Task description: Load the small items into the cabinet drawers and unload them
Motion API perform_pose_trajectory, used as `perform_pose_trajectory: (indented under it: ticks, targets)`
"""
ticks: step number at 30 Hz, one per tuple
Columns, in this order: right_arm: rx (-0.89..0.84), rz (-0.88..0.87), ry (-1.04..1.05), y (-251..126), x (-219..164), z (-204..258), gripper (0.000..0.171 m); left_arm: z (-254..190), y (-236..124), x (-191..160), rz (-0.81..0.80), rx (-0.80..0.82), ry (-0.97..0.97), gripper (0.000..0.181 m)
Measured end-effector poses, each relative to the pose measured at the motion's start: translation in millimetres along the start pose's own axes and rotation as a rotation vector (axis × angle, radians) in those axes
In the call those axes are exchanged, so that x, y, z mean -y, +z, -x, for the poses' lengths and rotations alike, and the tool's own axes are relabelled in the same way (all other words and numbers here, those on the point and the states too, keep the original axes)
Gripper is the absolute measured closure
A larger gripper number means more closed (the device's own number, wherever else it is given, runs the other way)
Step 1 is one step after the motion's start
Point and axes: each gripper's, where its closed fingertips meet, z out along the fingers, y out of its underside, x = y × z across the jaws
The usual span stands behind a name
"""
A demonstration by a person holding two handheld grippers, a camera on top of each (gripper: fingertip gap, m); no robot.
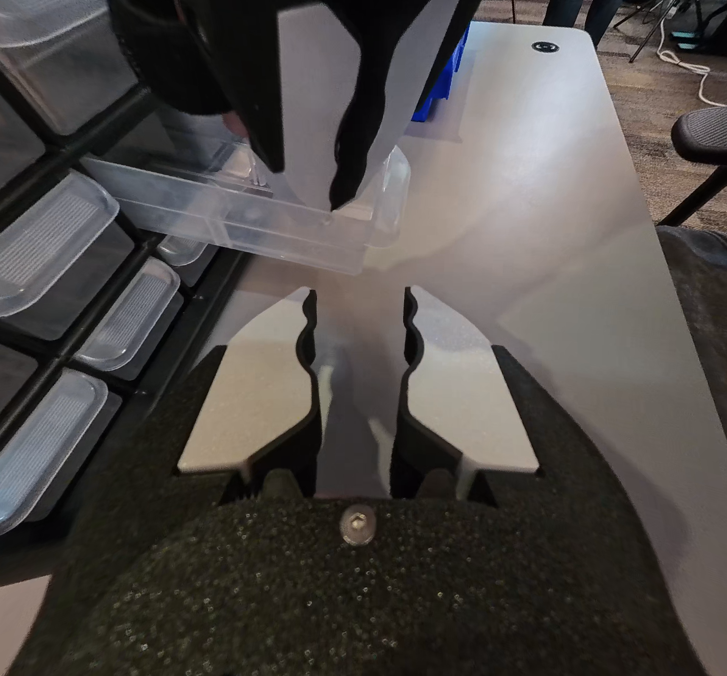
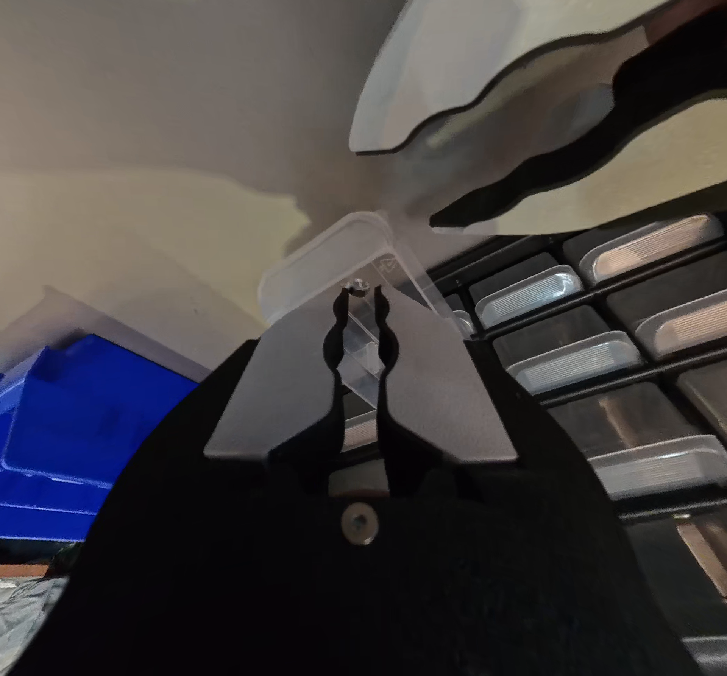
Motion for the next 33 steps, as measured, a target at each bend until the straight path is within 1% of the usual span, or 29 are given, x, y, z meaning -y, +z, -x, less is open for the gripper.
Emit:
perform_pose_trajectory:
  ticks: [3,13,20,24,28,30,33]
  targets:
    - [-0.004,0.003,-0.006,1,0,0,0.161,0,-1,1,-0.005,-0.005,-0.008,0.139]
    - [-0.051,-0.006,0.008,-1,-2,-1,0.162,2,0,-1,0.001,-0.001,-0.009,0.139]
    - [-0.178,-0.014,0.118,-25,-20,-2,0.162,1,-1,0,-0.008,-0.003,-0.013,0.139]
    - [-0.297,-0.06,0.251,-47,-34,-3,0.163,-2,0,0,-0.007,-0.006,-0.009,0.139]
    - [-0.428,-0.161,0.473,-83,-51,9,0.163,-2,-3,5,-0.023,-0.005,-0.009,0.14]
    - [-0.486,-0.198,0.597,-102,-67,26,0.163,-2,-4,6,-0.03,-0.003,-0.01,0.14]
    - [-0.558,-0.166,0.777,-117,-107,66,0.163,-2,-5,9,-0.039,-0.003,-0.015,0.14]
